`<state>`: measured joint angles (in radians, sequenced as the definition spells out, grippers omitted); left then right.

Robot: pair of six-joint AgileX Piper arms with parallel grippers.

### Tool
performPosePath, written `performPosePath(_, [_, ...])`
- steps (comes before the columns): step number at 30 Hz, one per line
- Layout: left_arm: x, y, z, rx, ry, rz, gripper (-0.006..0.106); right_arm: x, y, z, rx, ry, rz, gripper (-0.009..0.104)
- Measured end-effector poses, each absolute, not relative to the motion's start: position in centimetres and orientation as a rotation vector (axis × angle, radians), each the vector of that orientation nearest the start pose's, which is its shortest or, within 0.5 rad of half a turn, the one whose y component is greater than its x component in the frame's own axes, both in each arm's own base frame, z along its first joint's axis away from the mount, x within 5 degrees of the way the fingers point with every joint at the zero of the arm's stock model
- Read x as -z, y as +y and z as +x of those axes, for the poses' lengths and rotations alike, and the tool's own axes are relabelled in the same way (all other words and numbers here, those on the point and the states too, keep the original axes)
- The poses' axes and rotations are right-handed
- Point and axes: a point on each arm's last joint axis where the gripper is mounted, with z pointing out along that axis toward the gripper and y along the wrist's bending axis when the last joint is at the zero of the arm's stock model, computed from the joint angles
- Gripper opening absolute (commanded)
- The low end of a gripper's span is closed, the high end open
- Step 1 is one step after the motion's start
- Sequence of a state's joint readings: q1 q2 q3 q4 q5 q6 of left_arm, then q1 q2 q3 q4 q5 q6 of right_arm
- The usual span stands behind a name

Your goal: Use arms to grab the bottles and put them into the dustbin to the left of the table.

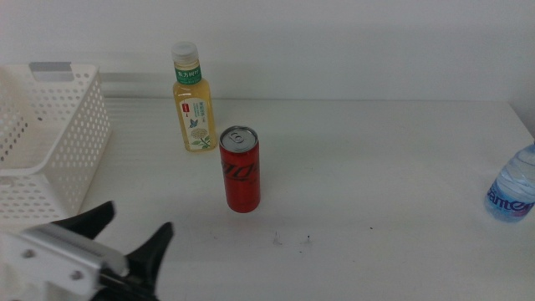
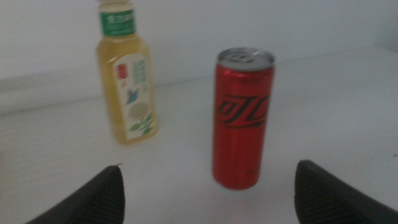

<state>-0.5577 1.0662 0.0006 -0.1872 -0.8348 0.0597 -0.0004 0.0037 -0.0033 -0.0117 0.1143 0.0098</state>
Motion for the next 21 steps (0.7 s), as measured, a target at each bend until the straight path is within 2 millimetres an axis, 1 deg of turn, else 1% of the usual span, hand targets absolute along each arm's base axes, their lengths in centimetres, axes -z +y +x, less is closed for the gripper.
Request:
performPosePath(3, [-17.4, -7.6, 13.7, 0.344, 1.653, 0.332, 0.094, -20.4, 0.0, 5.7, 0.003, 1.598, 0.0, 0.084])
performPosePath(5, [-16.7, -8.0, 14.0, 0.34, 1.65, 0.341, 0.094, -20.4, 0.0, 5.7, 0.003, 1.598, 0.0, 0.084])
performPosePath(8, [-15.3, -8.4, 14.4, 0.34, 1.718, 0.342, 0.094, -20.4, 0.0, 5.7, 0.003, 1.598, 0.0, 0.084])
performPosePath(11, [-14.4, -8.5, 14.5, 0.34, 1.769, 0.344, 0.094, -20.4, 0.0, 5.7, 0.003, 1.598, 0.0, 0.084])
performPosePath(21, [-14.3, -8.5, 14.5, 0.356, 1.773, 0.33, 0.094, -20.4, 0.0, 5.7, 0.003, 1.598, 0.0, 0.084])
